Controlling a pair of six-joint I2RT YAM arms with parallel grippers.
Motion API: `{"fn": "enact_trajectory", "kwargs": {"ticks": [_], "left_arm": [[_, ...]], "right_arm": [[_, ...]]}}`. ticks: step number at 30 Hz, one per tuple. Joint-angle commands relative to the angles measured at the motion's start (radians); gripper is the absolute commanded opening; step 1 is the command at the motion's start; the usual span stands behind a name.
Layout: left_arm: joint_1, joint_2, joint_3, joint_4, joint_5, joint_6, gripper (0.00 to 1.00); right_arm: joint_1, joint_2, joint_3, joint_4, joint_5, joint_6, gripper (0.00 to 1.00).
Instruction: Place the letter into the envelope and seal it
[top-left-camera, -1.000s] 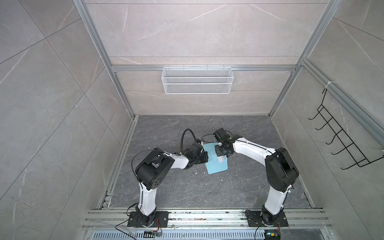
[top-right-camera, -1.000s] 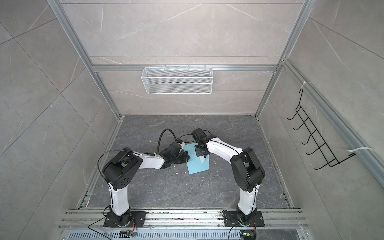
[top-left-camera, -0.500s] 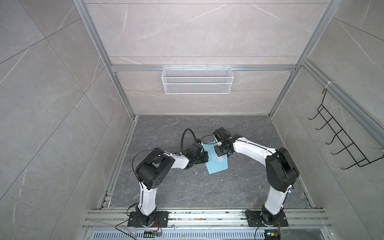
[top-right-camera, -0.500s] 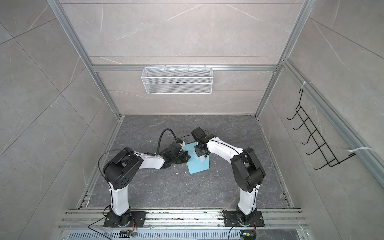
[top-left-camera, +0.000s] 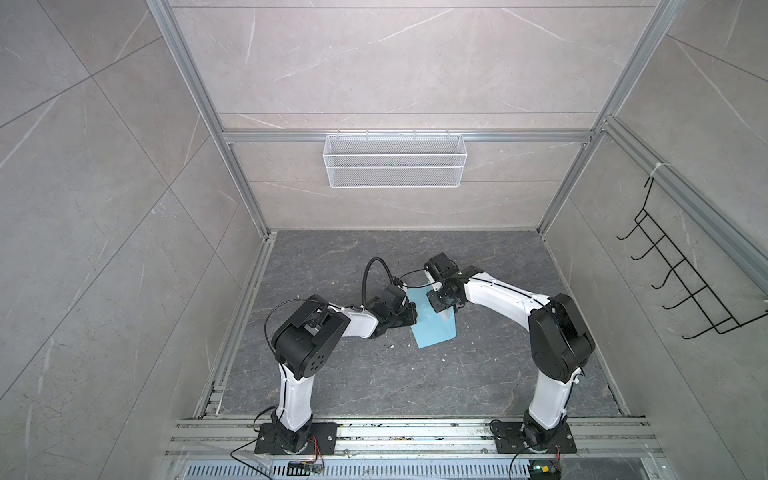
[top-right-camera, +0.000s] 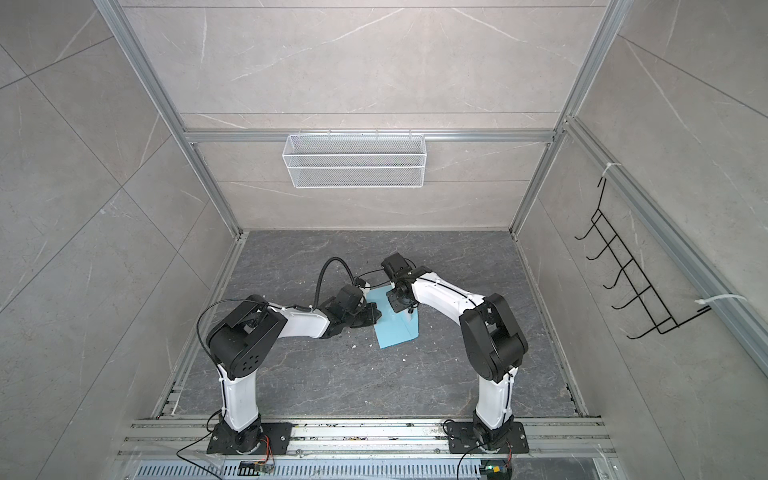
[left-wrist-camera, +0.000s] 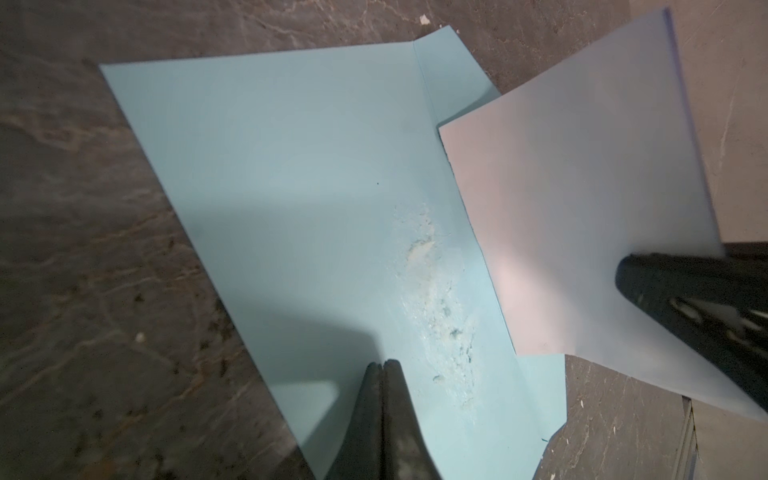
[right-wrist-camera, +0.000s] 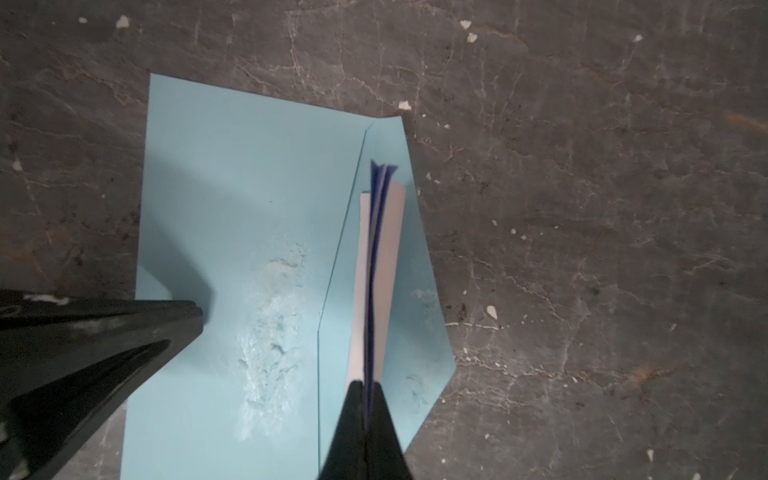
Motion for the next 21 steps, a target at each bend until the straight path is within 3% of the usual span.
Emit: {"fn": "enact_trajectory", "kwargs": {"ticks": [1, 21], "left_arm": [[-0.005, 0.054, -0.009, -0.098, -0.014, -0.003, 0.0], [-0.006, 0.049, -0.006, -0.102, -0.018, -0.003, 0.0]], "right_arm": [[-0.003, 0.024, -0.017, -0.003, -0.025, 0.029, 0.0], [-0.131, -0.027, -0.057, 0.039, -0.267, 0.104, 0.0]]}}
